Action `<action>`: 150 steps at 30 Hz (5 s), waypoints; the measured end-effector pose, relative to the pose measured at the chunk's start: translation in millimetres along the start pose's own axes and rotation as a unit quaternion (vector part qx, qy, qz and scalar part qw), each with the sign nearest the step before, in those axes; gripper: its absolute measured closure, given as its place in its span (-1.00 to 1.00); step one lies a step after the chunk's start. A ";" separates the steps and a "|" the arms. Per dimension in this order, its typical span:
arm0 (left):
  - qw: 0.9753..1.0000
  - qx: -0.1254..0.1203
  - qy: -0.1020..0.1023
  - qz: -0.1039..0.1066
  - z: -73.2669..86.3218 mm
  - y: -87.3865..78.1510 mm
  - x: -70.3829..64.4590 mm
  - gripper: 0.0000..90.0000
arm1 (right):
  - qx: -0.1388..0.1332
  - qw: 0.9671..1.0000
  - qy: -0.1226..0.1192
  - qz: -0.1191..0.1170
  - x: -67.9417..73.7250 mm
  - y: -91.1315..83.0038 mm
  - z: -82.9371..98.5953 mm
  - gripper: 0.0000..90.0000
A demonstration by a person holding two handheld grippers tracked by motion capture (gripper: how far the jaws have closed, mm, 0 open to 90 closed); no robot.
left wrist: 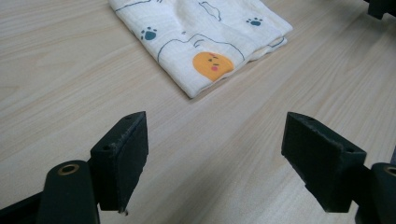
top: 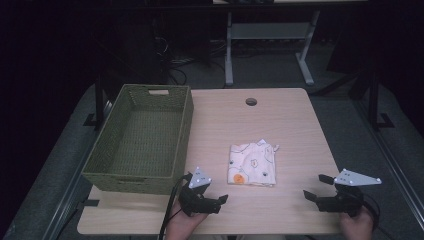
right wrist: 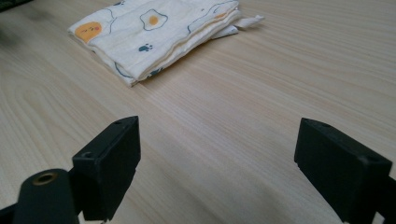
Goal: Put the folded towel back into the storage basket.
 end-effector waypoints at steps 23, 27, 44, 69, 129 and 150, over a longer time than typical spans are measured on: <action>0.999 0.002 0.024 0.031 -15.0 10.7 -5.3 -0.54 | -0.010 1.000 -0.009 -0.002 11.3 2.9 -5.8 -0.69; 0.999 0.007 0.037 0.033 -21.3 14.9 -8.8 -0.54 | -0.011 1.000 -0.006 -0.003 11.6 2.6 -6.2 -0.69; 0.997 0.024 0.065 0.042 -49.4 38.6 -13.1 -0.42 | -0.016 1.000 0.007 0.001 7.2 3.0 -2.7 -0.69; 0.990 0.091 0.112 -0.004 -102.7 101.4 -20.3 -0.38 | -0.019 1.000 0.003 -0.016 9.4 3.9 -5.6 -0.69; 0.969 0.232 0.090 0.015 -125.5 145.2 -11.0 0.83 | -0.032 0.999 -0.002 -0.010 17.4 6.2 -8.1 -0.69; 0.981 0.154 -0.045 0.113 -122.2 112.1 24.7 0.83 | -0.043 0.999 0.009 0.003 9.6 -4.5 -4.4 -0.69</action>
Point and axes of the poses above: each handheld gripper's, and its own axes: y roughly forward along the jaws, z roughly out of its underside, x roughly to its left, the point moved 2 cm from there along y, roughly forward along the jaws, and after that the axes turned 9 degrees about -z, right-handed, at the moved point
